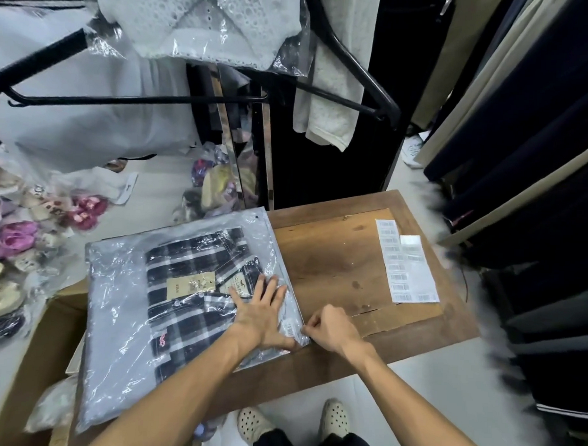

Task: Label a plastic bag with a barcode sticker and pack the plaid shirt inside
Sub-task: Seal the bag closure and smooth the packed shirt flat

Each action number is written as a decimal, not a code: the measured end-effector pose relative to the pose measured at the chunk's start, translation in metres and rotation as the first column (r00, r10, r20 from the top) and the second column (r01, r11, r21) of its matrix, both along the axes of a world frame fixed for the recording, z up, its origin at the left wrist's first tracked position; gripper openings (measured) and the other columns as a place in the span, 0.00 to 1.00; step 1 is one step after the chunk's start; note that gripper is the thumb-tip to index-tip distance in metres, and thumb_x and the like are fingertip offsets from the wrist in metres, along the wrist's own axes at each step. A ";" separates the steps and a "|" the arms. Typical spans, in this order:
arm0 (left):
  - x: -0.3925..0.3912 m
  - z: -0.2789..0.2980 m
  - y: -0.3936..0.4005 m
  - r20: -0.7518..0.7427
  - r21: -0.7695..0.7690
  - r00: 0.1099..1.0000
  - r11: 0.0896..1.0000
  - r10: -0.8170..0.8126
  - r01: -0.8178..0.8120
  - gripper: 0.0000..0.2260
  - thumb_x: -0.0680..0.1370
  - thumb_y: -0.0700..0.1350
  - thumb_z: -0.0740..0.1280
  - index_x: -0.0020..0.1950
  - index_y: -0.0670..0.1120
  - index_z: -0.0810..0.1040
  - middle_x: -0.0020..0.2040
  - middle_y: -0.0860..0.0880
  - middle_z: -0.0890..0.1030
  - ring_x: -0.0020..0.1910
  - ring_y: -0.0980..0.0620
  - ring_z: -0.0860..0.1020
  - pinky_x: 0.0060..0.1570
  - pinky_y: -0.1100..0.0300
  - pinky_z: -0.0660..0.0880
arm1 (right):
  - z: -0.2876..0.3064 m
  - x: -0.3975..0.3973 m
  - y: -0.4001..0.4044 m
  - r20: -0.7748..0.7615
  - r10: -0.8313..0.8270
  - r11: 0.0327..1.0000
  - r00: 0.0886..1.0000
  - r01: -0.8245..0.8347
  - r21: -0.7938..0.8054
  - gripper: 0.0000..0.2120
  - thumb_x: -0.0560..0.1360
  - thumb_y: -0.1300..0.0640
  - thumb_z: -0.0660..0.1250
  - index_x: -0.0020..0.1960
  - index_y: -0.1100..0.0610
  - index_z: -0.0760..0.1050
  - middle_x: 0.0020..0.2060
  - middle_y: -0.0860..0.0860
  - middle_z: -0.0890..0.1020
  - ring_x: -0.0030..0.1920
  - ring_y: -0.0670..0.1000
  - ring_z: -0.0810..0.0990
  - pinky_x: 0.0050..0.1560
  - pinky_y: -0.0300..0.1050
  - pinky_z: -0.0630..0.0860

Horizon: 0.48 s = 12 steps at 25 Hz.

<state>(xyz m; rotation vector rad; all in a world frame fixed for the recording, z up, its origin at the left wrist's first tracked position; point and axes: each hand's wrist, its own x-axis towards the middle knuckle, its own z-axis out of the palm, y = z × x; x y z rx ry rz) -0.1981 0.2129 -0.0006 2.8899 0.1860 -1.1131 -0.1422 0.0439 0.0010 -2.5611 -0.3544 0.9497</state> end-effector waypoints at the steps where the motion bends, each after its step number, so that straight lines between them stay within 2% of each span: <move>1: 0.000 0.001 -0.001 0.002 0.009 1.000 1.000 -0.001 0.001 0.61 0.66 0.83 0.57 0.82 0.49 0.31 0.82 0.50 0.30 0.81 0.42 0.32 0.64 0.14 0.44 | 0.000 0.000 -0.004 -0.017 0.022 1.000 1.000 -0.022 -0.007 0.08 0.72 0.49 0.73 0.47 0.51 0.88 0.46 0.52 0.89 0.50 0.54 0.87 0.52 0.44 0.80; 5: 0.001 0.002 -0.001 -0.001 0.025 1.000 1.000 0.016 -0.016 0.63 0.63 0.84 0.58 0.82 0.50 0.32 0.82 0.51 0.31 0.81 0.43 0.32 0.64 0.14 0.45 | 0.000 -0.004 -0.012 -0.053 0.108 0.994 0.993 -0.110 -0.024 0.11 0.72 0.47 0.72 0.44 0.54 0.88 0.42 0.55 0.88 0.48 0.57 0.87 0.51 0.45 0.82; 8: 0.000 0.007 -0.003 0.033 0.000 0.999 1.000 0.011 -0.011 0.62 0.64 0.82 0.60 0.83 0.49 0.35 0.83 0.51 0.34 0.82 0.42 0.35 0.65 0.15 0.46 | 0.004 -0.006 -0.013 -0.023 0.192 0.980 0.981 -0.193 -0.039 0.14 0.74 0.47 0.68 0.45 0.56 0.86 0.45 0.58 0.88 0.51 0.60 0.85 0.50 0.46 0.79; 10: -0.002 0.009 0.003 0.108 -0.083 0.994 0.996 0.024 -0.015 0.55 0.68 0.79 0.60 0.84 0.52 0.43 0.84 0.50 0.39 0.83 0.43 0.41 0.68 0.18 0.49 | 0.009 -0.004 -0.014 -0.032 0.238 0.969 0.971 -0.240 -0.055 0.16 0.75 0.45 0.67 0.47 0.57 0.86 0.48 0.57 0.87 0.53 0.60 0.84 0.52 0.47 0.79; 12: -0.005 0.011 0.017 0.218 -0.176 0.973 0.984 0.077 -0.039 0.43 0.74 0.74 0.60 0.83 0.56 0.54 0.84 0.47 0.46 0.83 0.42 0.50 0.74 0.27 0.56 | 0.012 0.004 -0.018 -0.086 0.247 0.965 0.965 -0.254 -0.071 0.17 0.74 0.45 0.68 0.47 0.57 0.86 0.47 0.56 0.88 0.51 0.58 0.85 0.52 0.47 0.81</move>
